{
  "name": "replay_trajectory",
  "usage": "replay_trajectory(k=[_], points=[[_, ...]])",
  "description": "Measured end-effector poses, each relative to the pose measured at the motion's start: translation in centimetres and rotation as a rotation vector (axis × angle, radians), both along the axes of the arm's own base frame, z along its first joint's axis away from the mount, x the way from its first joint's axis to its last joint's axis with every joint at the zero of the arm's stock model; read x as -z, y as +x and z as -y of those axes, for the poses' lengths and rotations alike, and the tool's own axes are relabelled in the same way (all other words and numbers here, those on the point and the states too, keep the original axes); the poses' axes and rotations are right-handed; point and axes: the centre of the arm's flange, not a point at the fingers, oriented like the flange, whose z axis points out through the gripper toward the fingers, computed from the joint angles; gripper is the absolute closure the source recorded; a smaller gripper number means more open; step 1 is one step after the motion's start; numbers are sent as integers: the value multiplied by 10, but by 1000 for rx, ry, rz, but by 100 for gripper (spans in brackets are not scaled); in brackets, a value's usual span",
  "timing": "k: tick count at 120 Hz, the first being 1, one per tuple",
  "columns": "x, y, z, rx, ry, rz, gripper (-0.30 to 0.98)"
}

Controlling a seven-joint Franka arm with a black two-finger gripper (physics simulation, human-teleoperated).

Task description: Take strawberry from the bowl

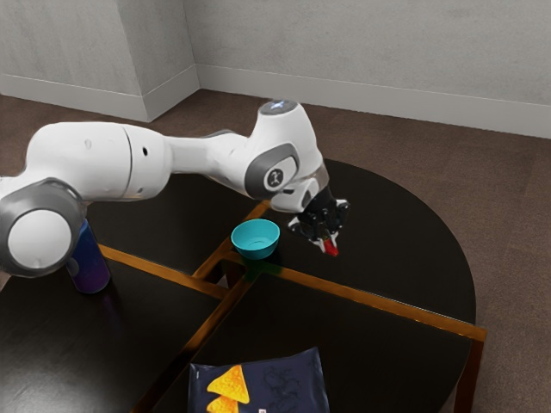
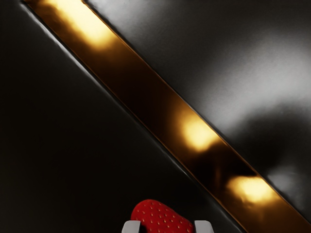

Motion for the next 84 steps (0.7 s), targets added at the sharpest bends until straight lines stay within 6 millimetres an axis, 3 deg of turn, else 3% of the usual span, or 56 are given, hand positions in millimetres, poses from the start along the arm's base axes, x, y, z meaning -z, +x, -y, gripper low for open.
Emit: replay_trajectory(k=[12, 35, 47, 52, 56, 60, 68, 71, 76, 84], points=[[1, 0, 5, 0, -7, 7, 73], [3, 0, 4, -12, 1, 4, 35], [2, 0, 3, -27, 1, 1, 22], [-7, 0, -6, -68, 1, 2, 18], [-28, -1, -14, -119, 5, 2, 16], [-71, -11, -31, -198, 22, -2, 13], [-201, -57, -98, -428, 54, 29, 10], [-236, -75, -119, -510, 62, 35, 9], [-267, -98, -138, -613, 73, 19, 7], [-283, -119, -145, -726, 82, -36, 5]])
